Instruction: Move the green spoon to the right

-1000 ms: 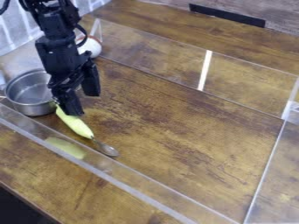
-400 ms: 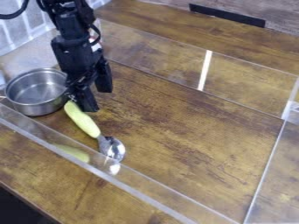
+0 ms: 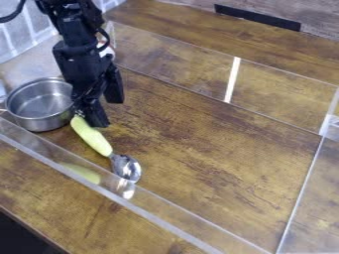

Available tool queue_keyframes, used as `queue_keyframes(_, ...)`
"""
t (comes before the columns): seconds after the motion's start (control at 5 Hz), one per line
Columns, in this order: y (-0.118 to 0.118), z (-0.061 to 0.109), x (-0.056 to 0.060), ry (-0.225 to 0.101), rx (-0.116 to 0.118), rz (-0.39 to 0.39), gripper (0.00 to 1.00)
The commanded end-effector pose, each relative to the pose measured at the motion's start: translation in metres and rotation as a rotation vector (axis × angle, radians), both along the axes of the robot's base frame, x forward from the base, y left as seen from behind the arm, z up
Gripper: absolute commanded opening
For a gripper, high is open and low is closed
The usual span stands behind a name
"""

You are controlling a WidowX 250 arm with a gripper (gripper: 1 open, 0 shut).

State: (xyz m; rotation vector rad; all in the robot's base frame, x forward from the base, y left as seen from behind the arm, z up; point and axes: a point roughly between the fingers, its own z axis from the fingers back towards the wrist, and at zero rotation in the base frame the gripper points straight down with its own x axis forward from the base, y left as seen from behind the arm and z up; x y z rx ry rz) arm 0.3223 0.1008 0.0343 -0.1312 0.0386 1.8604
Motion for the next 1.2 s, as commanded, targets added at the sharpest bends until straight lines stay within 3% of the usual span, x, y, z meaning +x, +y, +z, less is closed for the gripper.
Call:
queue_keyframes(0.0,0.017,-0.018,-0.035,0.079,0.005,0.027,1.0)
queue_keyframes(0.4,0.009,-0.016,-0.049,0.107,0.02,0.086,1.0)
queue_keyframes(0.6,0.012,-0.014,-0.049,0.114,0.021,0.117,0.0)
queue_keyframes(1.0,0.021,-0.008,-0.041,0.129,0.023,0.183,0.0)
